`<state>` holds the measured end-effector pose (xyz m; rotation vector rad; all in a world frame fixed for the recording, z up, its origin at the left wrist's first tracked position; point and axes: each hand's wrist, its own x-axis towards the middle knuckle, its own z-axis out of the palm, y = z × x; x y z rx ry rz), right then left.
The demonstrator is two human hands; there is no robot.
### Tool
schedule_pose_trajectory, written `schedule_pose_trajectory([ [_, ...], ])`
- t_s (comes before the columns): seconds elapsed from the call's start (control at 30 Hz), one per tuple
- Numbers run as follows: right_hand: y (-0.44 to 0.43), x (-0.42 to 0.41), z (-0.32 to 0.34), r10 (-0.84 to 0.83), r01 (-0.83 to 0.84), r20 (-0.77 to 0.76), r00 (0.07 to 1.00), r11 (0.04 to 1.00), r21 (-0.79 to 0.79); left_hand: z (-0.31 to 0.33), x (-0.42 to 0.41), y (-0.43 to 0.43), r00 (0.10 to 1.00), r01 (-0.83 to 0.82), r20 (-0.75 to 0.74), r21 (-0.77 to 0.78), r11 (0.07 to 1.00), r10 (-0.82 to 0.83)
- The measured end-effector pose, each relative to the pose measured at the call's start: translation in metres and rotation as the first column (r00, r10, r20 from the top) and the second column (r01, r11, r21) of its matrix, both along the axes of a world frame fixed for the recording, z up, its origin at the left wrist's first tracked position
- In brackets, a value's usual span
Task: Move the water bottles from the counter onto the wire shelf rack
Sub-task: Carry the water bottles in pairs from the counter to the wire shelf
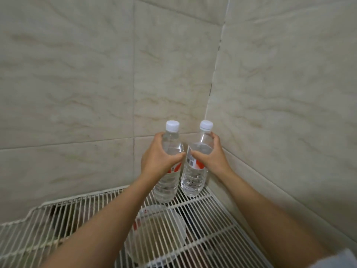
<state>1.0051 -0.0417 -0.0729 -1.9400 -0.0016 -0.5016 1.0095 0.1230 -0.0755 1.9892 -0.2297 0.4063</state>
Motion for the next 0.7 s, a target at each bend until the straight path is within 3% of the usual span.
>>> schedule_pose_trajectory([
  [0.13, 0.004, -0.007, 0.001, 0.022, -0.021, -0.052, 0.998, 1.0, 0.02, 0.002, -0.002, -0.001, 1.0, 0.002, -0.021, -0.018, 1.0, -0.003],
  [0.27, 0.01, -0.032, -0.01, -0.062, 0.061, -0.03, 0.998, 0.998, -0.002, 0.01, -0.008, 0.0, 0.995, 0.032, -0.101, 0.042, 0.999, -0.027],
  [0.4, 0.019, -0.069, -0.028, -0.19, 0.199, 0.061, 0.98, 0.952, -0.233, -0.007, -0.035, 0.023, 0.988, -0.017, -0.153, 0.008, 1.0, 0.018],
  [0.6, 0.067, -0.111, -0.044, 0.045, 0.007, 0.079, 0.996, 0.83, -0.557, -0.043, -0.115, 0.111, 0.924, -0.278, -0.203, 0.228, 0.933, 0.325],
  [0.7, 0.114, -0.129, -0.044, 0.186, -0.162, -0.03, 0.982, 0.753, -0.638, -0.037, -0.169, 0.158, 0.854, -0.437, -0.138, 0.331, 0.836, 0.501],
])
